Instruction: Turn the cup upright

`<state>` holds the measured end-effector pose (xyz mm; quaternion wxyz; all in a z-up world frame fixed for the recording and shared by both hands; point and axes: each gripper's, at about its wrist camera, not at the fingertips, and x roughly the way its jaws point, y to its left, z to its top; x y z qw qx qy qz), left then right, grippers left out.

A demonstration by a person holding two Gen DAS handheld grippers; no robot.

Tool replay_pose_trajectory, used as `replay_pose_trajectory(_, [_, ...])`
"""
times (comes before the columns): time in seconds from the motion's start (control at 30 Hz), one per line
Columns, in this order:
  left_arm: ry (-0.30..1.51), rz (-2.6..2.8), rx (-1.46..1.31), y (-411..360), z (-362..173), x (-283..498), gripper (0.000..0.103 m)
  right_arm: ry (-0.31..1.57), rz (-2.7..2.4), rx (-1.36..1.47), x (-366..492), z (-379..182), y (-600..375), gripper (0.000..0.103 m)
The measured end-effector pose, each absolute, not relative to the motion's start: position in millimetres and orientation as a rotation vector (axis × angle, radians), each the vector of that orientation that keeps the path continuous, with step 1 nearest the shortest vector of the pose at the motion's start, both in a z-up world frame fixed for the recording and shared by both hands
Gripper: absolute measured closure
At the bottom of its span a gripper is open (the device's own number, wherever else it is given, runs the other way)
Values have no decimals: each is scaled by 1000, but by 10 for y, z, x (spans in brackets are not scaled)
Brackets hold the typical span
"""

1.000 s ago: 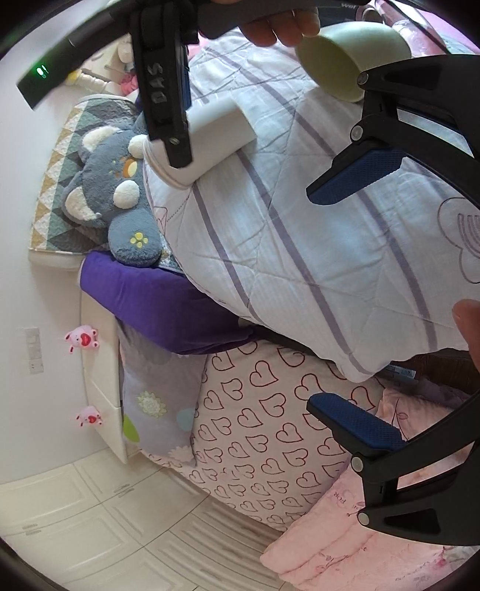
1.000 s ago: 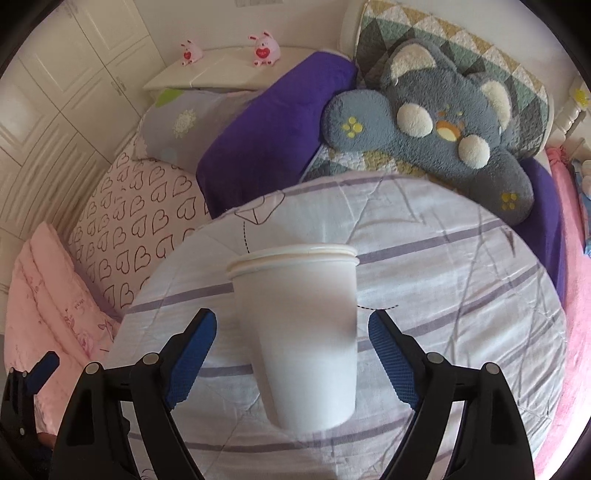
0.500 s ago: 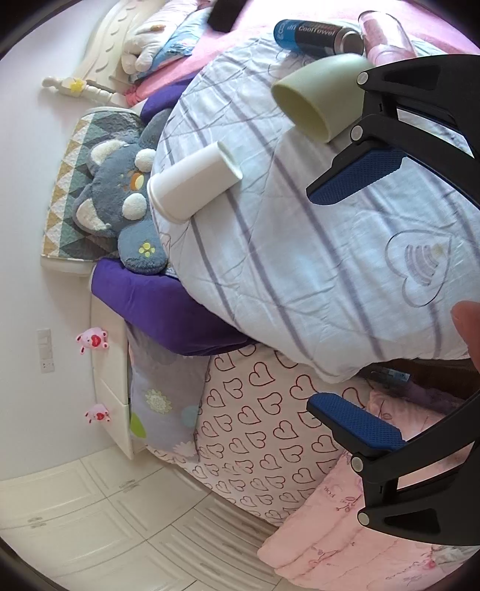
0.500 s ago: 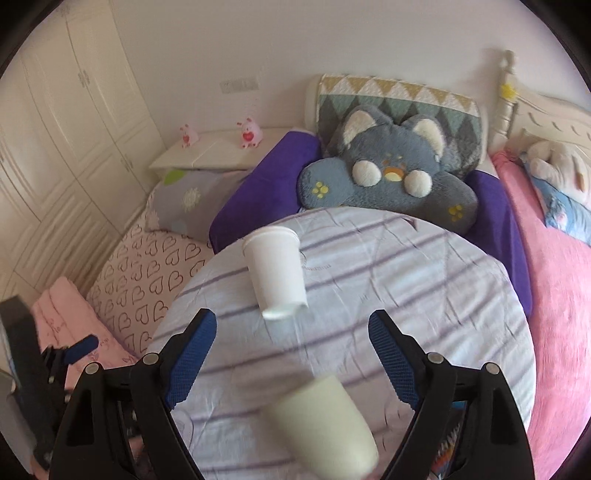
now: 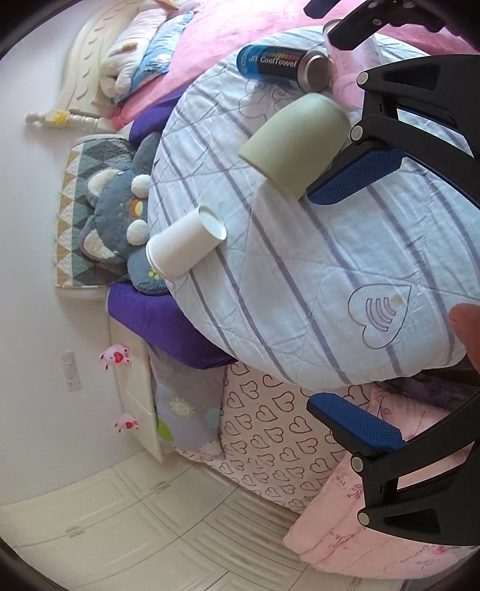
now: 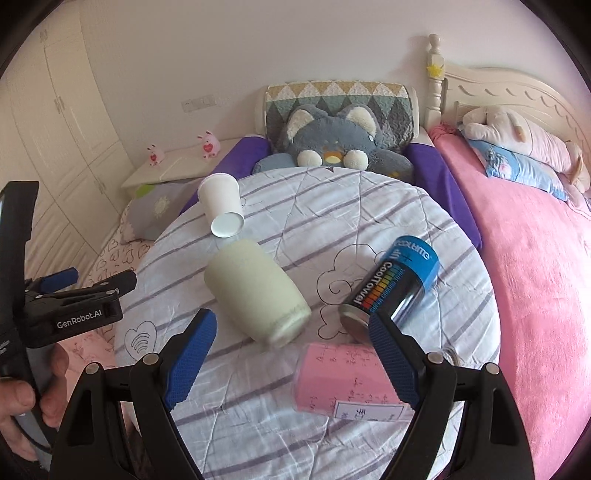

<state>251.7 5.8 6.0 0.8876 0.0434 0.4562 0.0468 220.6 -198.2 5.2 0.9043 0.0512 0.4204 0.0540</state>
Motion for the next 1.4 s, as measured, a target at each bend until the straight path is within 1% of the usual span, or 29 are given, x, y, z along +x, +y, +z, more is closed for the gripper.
replay_pose_trajectory(0.47, [929, 100, 111, -86, 146, 2417, 0, 826, 116, 130, 2145, 86, -2101, 17])
replay_pose_trajectory(0.77, [947, 96, 96, -137, 117, 2558, 0, 844, 118, 137, 2294, 14, -2159, 17])
replay_pose_trajectory(0.97, [966, 106, 93, -213, 47, 2966, 0, 852, 110, 99, 2646, 5, -2156, 17])
replay_pose_trajectory(1.23, [1018, 96, 47, -316, -106, 3843, 0, 859, 91, 134, 3211, -44, -2302, 17])
replay_pose_trajectory(1.4, [1084, 101, 8, -379, -319, 4358, 0, 875, 90, 157, 3483, -113, -2360, 17])
